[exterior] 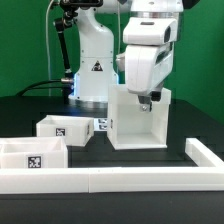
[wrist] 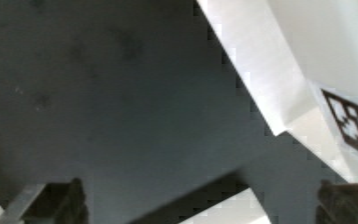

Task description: Assemble drawer

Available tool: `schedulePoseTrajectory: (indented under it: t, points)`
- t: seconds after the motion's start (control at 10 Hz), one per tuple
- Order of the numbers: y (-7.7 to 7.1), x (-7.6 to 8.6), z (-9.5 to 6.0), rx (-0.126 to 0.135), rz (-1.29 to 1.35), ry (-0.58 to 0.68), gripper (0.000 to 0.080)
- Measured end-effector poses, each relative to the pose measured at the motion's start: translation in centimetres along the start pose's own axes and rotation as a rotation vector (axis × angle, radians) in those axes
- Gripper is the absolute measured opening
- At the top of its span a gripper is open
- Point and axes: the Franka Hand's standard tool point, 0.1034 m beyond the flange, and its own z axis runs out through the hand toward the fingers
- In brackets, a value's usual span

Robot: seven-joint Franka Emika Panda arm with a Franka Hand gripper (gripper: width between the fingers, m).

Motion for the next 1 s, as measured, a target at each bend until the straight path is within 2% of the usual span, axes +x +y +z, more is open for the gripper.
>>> schedulePoseTrajectory:
  t: [0.5,0.8,1.0]
  points:
    - [0.0,0.0,0.0,0.0,0.0,-0.001,0.065]
    - [-0.7,1.0,-0.2,-0.01,0.225,0.004,0.065]
    - [-1.0,1.6,-0.2,-0.002,0.456,0.012,0.065]
